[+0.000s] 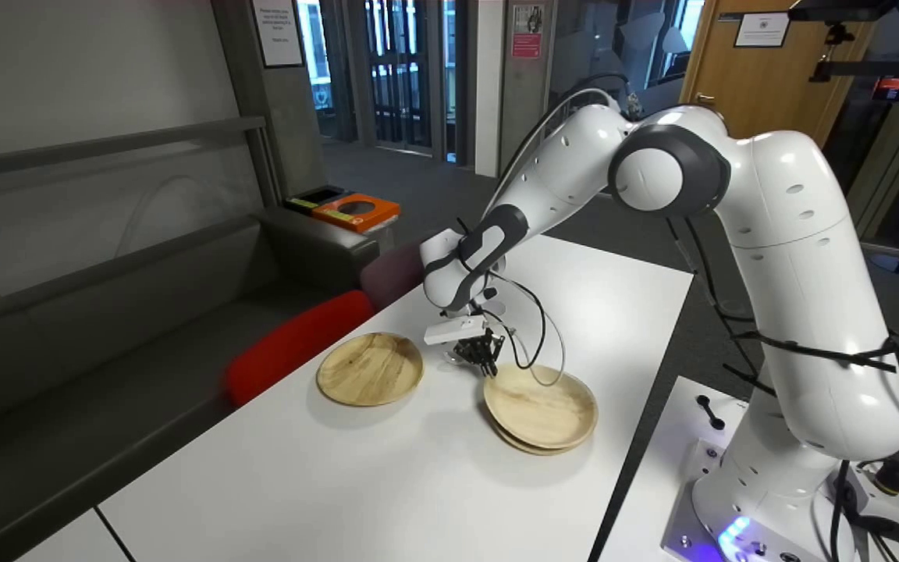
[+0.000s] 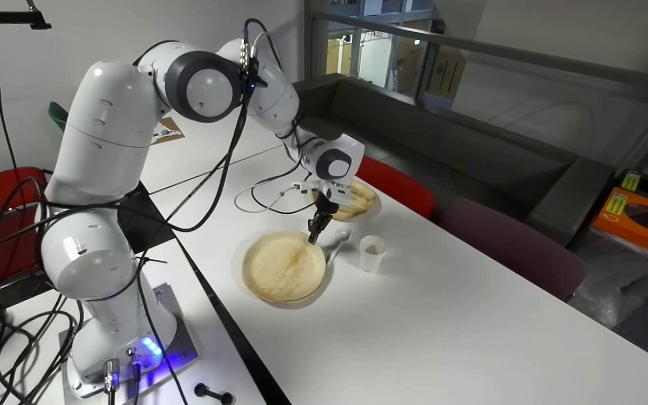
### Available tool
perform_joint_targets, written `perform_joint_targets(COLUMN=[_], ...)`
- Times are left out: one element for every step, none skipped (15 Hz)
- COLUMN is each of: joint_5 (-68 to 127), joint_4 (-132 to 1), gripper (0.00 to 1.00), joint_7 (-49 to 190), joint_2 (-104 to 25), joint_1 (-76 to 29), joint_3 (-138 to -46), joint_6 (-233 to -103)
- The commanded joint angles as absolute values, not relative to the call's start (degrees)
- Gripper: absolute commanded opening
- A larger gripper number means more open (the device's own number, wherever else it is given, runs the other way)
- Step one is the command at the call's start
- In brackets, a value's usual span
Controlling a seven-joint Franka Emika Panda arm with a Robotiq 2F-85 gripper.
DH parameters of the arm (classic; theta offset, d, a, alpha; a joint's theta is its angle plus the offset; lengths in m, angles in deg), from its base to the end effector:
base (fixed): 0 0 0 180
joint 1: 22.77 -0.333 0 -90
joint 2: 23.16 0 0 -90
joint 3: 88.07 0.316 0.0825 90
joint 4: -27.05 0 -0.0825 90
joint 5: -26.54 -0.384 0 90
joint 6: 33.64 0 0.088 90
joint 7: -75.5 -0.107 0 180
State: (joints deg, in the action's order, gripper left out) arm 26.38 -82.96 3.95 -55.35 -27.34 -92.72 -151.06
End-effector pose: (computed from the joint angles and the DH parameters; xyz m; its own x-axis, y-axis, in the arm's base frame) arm 0.5740 -0.0005 0.1706 0.2960 -0.9507 -0.0927 -0.8592 -0.3074 0.4090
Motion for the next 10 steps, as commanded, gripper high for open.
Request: perform_joint_targets(joint_5=[27.3, 27.26, 27.25, 27.31, 27.09, 25.92, 25.48, 25.77, 25.65, 25.55], joint_4=[-84.28, -84.97, -85.89, -86.36, -86.35, -84.87, -84.32, -83.66, -83.36, -82.7], gripper=[0.02, 0.02, 0.02, 0.02, 0.02, 0.02, 0.02, 0.02, 0.02, 0.02], joint_7=[5.73, 6.56, 7.67, 8.83, 11.3, 15.21, 17.55, 19.61, 22.17, 24.48], joint_2=[-52.7, -51.82, -50.68, -49.95, -49.49, -50.18, -50.39, -50.72, -50.99, -51.43], joint_1=[-27.71, -27.61, -27.51, -27.46, -27.13, -26.27, -26.08, -26.19, -26.12, -26.08], joint_3=[-93.13, -92.93, -92.75, -92.63, -92.19, -91.29, -91.03, -91.0, -90.84, -90.74], joint_6=[-150.83, -150.58, -150.33, -149.93, -148.32, -144.54, -142.48, -139.62, -137.68, -135.23])
